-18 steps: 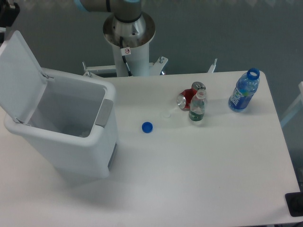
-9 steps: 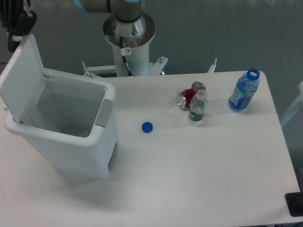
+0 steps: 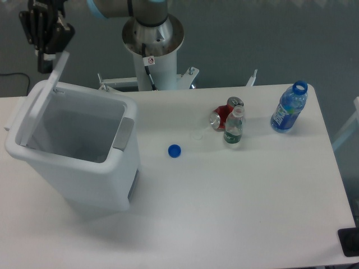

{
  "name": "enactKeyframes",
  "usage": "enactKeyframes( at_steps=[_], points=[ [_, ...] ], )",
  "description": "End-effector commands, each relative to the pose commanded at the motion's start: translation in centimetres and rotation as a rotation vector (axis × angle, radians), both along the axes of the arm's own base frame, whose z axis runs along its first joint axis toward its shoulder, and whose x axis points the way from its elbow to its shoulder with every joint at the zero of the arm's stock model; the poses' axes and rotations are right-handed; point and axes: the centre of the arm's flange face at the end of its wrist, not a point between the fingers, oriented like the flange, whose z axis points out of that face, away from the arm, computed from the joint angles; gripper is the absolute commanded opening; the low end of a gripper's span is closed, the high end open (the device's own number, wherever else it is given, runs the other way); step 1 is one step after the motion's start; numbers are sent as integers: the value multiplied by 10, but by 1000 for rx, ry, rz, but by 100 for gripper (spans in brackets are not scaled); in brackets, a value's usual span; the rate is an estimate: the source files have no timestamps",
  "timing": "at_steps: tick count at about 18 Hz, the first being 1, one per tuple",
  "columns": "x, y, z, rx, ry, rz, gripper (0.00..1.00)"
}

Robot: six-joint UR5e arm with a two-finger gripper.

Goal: Close the trash can
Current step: 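Lower the gripper onto the raised lid and push it down, then press the lid down until it closes over the trash can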

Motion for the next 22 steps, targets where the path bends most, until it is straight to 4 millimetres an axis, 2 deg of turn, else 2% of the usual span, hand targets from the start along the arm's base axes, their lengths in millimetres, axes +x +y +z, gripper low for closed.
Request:
enactKeyframes(
  at_steps=[1,4,16,22],
  points=[
    [-8,4,-6,-9,-10,10,4],
    [-13,7,-24,-38,-28,14,4],
    [-33,9,-37,-59,-44,46,4],
    [-52,20,-57,-85,-77,61,4]
  ],
)
